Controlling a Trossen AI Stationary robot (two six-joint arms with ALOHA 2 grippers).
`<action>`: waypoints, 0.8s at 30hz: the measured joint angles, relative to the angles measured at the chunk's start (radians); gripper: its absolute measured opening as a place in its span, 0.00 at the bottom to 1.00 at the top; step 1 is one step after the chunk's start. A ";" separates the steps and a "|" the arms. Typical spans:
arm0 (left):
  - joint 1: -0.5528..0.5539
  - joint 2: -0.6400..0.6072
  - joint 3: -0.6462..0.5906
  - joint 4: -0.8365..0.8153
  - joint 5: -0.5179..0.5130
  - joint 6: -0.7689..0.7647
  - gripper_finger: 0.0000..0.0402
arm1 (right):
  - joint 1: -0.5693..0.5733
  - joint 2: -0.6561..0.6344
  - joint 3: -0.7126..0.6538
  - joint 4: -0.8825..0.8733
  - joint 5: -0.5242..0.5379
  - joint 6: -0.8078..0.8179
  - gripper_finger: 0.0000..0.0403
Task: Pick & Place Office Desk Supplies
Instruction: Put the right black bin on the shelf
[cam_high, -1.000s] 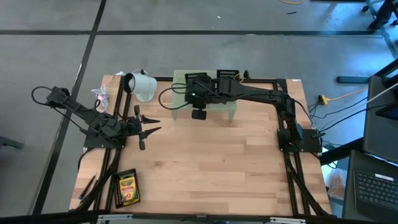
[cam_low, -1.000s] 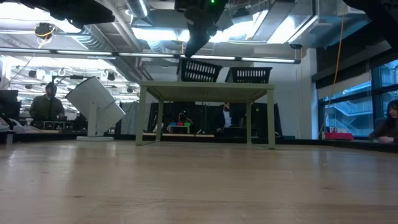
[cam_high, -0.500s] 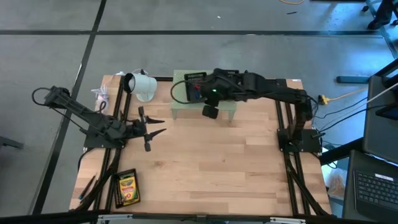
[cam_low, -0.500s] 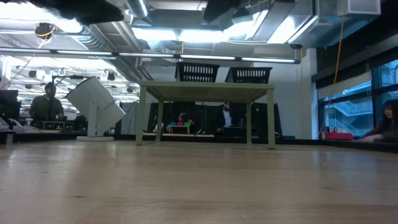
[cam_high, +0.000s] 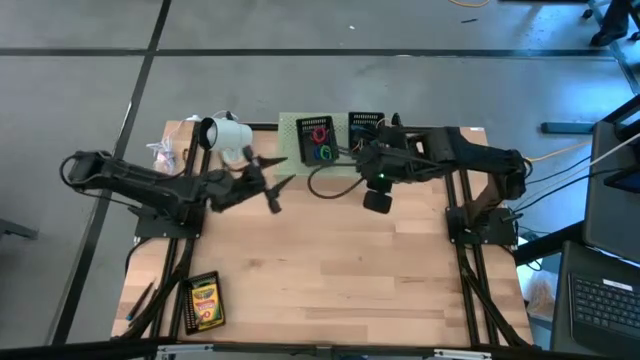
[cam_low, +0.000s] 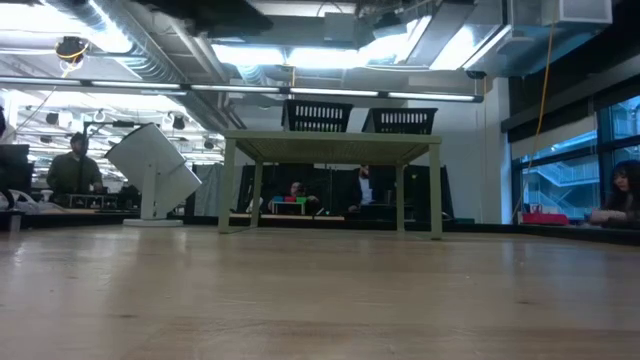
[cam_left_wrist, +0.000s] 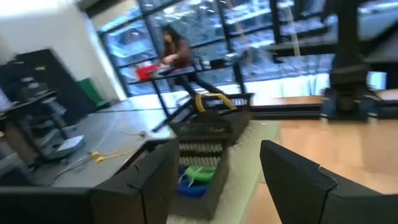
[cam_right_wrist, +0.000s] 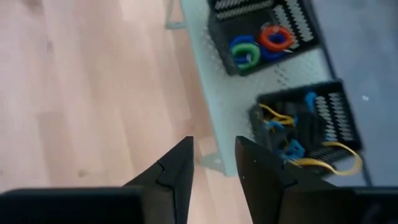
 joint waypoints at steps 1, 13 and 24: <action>0.023 0.024 0.031 -0.028 0.049 -0.001 0.55 | 0.010 -0.001 0.000 -0.013 0.021 0.009 0.30; 0.198 0.358 0.391 -0.443 0.249 0.040 0.55 | 0.124 -0.161 -0.233 -0.019 0.138 0.082 0.28; 0.278 0.453 0.470 -0.510 0.380 -0.017 0.54 | 0.190 -0.433 -0.639 0.199 0.244 0.234 0.28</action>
